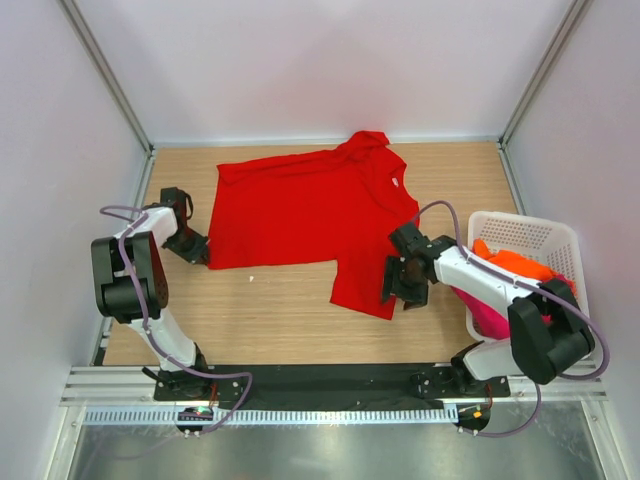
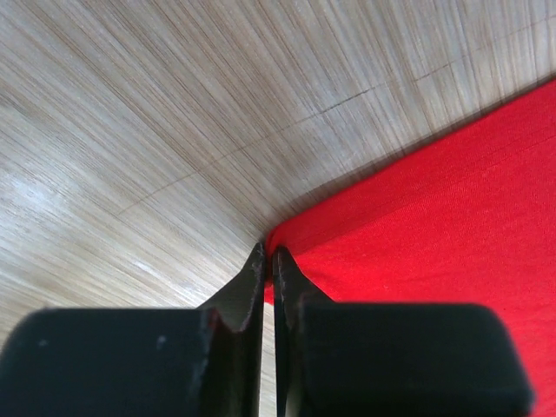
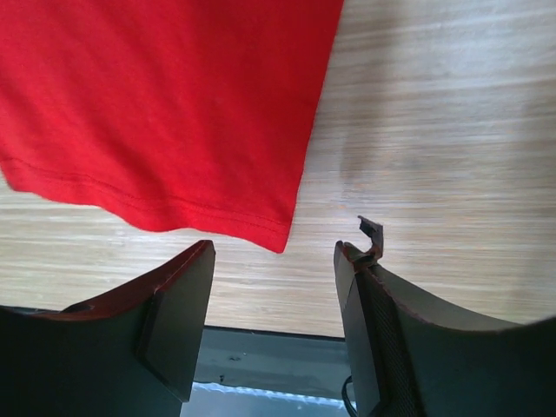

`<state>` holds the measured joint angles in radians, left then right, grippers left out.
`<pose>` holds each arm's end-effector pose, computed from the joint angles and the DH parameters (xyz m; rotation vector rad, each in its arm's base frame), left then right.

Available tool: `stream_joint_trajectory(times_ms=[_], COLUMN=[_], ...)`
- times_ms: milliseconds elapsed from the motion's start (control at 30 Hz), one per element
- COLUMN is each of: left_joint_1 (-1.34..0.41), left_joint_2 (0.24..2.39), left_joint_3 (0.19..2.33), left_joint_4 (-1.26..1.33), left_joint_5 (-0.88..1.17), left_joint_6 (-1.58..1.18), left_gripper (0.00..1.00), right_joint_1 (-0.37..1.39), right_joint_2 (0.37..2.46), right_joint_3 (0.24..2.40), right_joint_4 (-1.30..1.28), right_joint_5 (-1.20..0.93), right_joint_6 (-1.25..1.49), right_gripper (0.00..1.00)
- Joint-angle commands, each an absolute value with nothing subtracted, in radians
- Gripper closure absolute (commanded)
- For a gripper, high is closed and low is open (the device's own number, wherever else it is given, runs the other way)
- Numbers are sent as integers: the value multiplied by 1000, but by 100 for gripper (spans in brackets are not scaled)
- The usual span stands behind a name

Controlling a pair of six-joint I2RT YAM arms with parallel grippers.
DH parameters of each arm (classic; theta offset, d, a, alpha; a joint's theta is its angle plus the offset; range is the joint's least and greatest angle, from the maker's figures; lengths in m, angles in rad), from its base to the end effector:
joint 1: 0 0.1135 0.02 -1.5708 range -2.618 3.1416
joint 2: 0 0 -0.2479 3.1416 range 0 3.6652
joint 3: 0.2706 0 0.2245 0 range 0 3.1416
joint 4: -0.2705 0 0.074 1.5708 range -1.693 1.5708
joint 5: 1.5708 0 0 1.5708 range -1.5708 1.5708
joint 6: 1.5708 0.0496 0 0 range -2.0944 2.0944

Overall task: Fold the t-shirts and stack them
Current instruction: Fold the tshirt

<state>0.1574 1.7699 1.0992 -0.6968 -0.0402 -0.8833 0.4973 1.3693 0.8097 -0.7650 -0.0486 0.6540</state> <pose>0.2967 0.0491 0.1480 -1.4653 2.5451 -0.0512 0.1884 0.1050 0.1726 0.2221 2.9419 0.2589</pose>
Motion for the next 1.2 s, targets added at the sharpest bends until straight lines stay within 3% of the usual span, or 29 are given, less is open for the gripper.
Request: stream_joint_trajectory(times_ms=[0,300,633,833,933,1100,1167], left_joint_1=[164,164,163,164,164,164,164], left_joint_2=[1773,1744,1710,1690,1684,1654,1619], left_joint_3=[1101,1089,1072,1057,1055,1057,1068], left_joint_4=[-698,-704,-703,-696,-695,-695,-709], left_joint_5=[-57,-57,-52,-49,-45,-38,-41], left_joint_6=[-868,-838,-825,-824,-822,-810,-801], left_gripper=[99,100,100,100,100,100,100], right_joint_1=[518,592,653,672,672,672,667], right_joint_2=[1384,1419,1468,1496,1471,1424,1378], right_joint_3=[784,759,736,713,686,722,783], right_joint_4=[-680,-670,-678,-678,-684,-762,-805], right_joint_5=[-43,90,152,178,192,319,401], right_joint_6=[765,922,1051,1097,1126,1105,1082], right_gripper=[37,51,54,61,70,99,99])
